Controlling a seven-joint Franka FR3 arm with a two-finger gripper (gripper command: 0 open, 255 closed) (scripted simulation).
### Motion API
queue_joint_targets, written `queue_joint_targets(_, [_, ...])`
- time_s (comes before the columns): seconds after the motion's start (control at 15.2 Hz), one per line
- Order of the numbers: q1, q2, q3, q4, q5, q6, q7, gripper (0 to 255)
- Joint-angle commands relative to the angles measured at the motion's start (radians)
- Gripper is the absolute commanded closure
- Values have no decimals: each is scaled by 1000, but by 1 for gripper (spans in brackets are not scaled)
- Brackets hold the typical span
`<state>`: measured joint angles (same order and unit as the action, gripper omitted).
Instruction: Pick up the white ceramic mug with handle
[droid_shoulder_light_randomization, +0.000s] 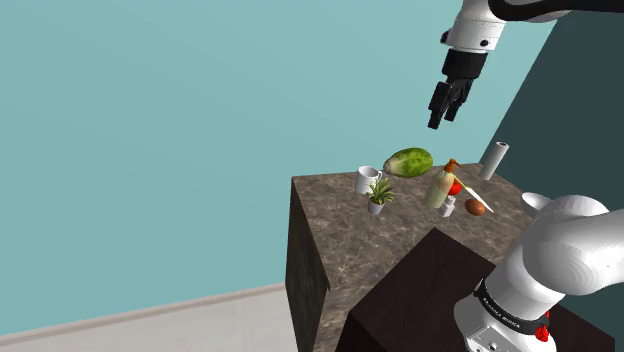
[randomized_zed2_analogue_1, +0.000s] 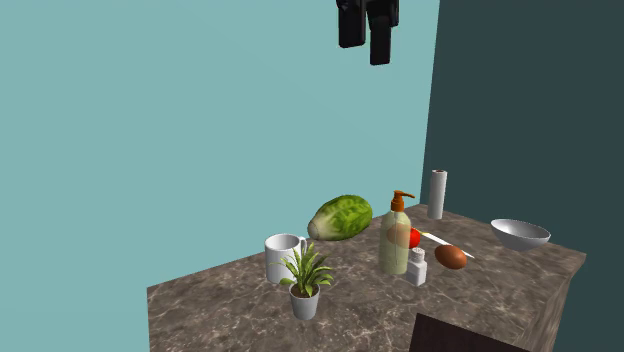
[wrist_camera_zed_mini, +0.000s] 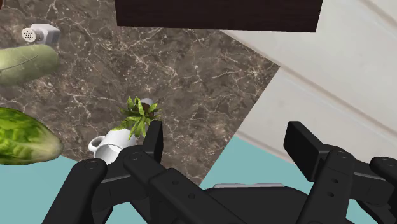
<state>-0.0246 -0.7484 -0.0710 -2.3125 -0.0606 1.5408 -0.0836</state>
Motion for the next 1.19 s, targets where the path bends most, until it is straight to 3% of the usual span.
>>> queue_joint_targets(0.0, [0, 0, 0, 0, 0, 0, 0, 0])
queue_joint_targets(0.59, [-16, 224, -83, -60, -36, 280, -70, 0])
queue_joint_targets(1.12, [-22, 492, -151, -21, -28, 504, -142, 0])
